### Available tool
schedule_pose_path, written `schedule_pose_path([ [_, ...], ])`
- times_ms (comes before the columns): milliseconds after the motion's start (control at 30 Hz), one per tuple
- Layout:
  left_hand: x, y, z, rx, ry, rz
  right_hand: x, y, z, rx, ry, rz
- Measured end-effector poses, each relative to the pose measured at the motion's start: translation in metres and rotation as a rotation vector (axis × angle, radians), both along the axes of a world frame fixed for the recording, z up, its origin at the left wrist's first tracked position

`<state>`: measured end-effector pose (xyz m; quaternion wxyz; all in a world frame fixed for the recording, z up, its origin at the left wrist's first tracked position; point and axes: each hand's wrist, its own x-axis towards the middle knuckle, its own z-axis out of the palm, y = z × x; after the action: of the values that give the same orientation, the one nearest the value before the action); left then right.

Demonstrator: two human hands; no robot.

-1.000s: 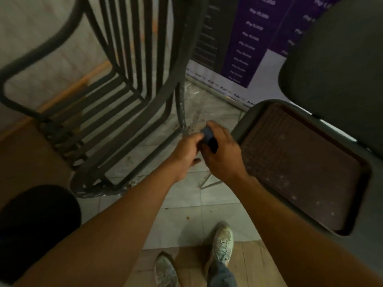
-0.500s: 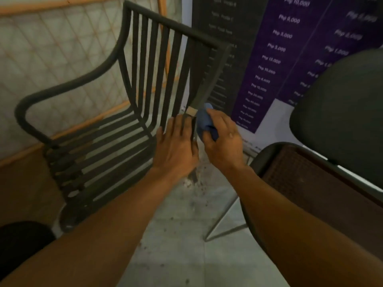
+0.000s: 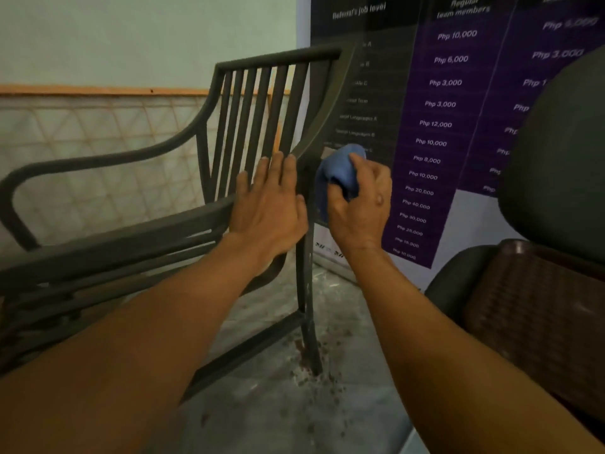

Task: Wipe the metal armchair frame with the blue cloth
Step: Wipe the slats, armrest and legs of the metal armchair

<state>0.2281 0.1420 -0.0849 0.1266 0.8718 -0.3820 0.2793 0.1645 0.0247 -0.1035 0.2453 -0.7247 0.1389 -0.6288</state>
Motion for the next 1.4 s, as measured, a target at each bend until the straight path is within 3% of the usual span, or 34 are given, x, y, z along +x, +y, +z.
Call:
schedule_pose_path([
  [133,0.005,0.000,-0.005,-0.002,-0.048,0.050,0.012,-0.003,-0.008,-0.034,-0.026,-0.016],
  [300,0.003,0.005,-0.013,0.011,-0.118,0.050,0.043,-0.003,-0.013,-0.027,0.141,0.110],
  [500,0.005,0.007,-0.018,0.030,-0.188,0.045,0.060,0.003,-0.024,0.005,0.027,0.163],
  [633,0.006,0.007,-0.021,0.031,-0.197,0.050,0.060,0.007,-0.078,-0.014,0.103,0.173],
  [767,0.008,0.008,-0.026,0.053,-0.279,0.082,0.049,0.017,-0.148,0.082,0.160,0.184],
  [933,0.008,0.008,-0.030,0.060,-0.329,0.112,0.028,0.015,-0.202,0.223,0.364,0.247],
  [1000,0.008,0.008,-0.032,0.053,-0.344,0.121,0.019,0.012,-0.198,0.314,0.376,0.244],
  [1100,0.009,0.006,-0.036,0.045,-0.363,0.130,0.013,0.008,-0.153,0.361,0.177,0.202],
  [1233,0.009,0.005,-0.036,0.037,-0.357,0.128,0.028,-0.004,-0.060,0.181,-0.085,0.196],
  [1300,0.009,0.004,-0.036,0.027,-0.360,0.125,0.040,-0.005,-0.042,0.043,-0.052,0.174],
  [1400,0.006,0.005,-0.036,0.002,-0.335,0.106,0.050,0.002,-0.066,0.001,0.065,0.173],
])
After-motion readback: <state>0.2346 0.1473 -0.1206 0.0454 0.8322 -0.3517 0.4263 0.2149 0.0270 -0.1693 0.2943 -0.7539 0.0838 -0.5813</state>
